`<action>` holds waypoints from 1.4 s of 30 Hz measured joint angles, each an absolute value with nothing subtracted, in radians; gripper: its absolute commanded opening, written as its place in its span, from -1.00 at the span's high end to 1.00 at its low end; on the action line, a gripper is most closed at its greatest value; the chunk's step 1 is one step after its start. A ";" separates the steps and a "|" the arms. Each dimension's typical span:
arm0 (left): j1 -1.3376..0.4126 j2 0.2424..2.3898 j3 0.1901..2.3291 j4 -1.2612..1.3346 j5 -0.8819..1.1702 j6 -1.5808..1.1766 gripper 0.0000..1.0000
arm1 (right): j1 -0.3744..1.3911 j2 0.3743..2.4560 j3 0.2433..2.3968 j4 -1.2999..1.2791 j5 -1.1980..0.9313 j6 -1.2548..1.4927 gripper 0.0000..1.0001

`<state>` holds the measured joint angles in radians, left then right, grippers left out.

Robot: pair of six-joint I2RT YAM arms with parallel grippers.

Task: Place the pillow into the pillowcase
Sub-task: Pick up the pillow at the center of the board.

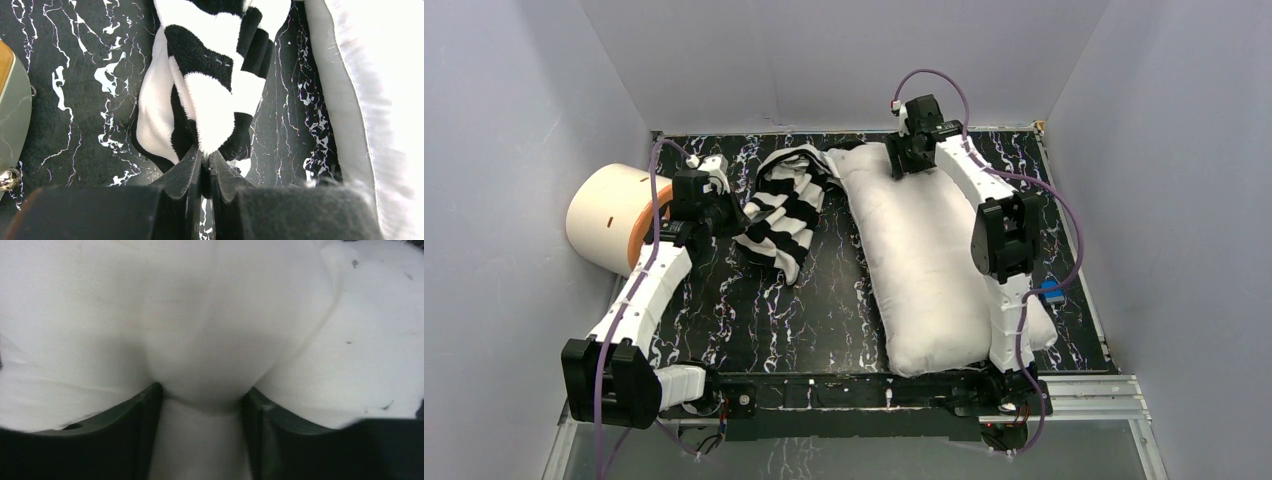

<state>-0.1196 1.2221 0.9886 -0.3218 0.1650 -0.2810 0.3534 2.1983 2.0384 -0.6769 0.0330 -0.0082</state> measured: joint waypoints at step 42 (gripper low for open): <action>-0.274 1.878 1.386 -0.390 -0.067 -0.047 0.82 | 0.413 1.551 1.542 -0.516 -0.216 -0.173 1.00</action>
<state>-0.2737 1.8782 1.3857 -0.3904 -0.0666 -0.0467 0.4129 1.5509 1.5425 -0.5159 -0.2165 -0.1726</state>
